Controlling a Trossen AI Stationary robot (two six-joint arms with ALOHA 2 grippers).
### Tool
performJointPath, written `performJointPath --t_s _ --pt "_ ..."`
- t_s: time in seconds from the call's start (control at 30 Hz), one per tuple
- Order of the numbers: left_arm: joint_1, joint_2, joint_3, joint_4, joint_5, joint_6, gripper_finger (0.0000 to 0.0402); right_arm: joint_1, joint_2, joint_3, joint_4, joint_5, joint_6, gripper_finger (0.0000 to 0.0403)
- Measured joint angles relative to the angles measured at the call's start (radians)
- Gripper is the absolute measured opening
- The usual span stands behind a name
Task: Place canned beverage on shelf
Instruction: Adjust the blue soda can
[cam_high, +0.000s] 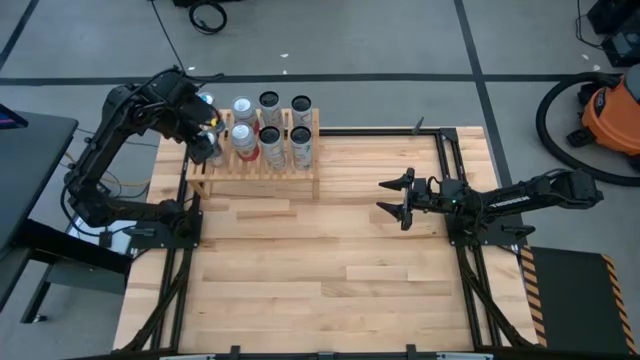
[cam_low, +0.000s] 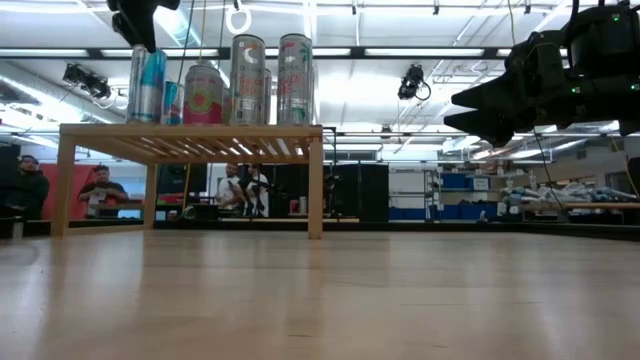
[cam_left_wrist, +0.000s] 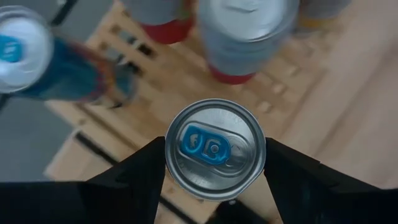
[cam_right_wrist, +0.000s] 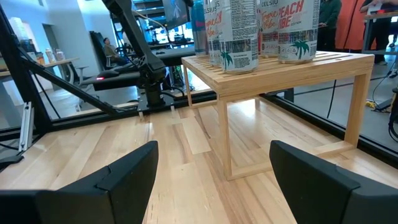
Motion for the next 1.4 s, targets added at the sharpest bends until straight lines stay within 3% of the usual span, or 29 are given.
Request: performJointPath --t_s 0.1,0.3,0.57,1.4 --pt "-0.001 0.0 0.0 0.0 0.045 -0.001 0.0249 0.0 0.0 0.0 0.0 0.0 0.0 0.0317" --pt "0.0 -0.003 0.0 0.001 0.035 -0.04 0.0249 0.0 0.0 0.0 0.0 0.0 0.0 0.0317" --pt "0.001 -0.008 0.0 0.0 -0.093 -0.07 0.0249 0.0 0.0 0.0 0.0 0.0 0.0 0.0317" --pt "0.0 -0.008 0.0 0.0 -0.062 -0.118 0.0249 0.0 0.0 0.0 0.0 0.0 0.0 0.0317"
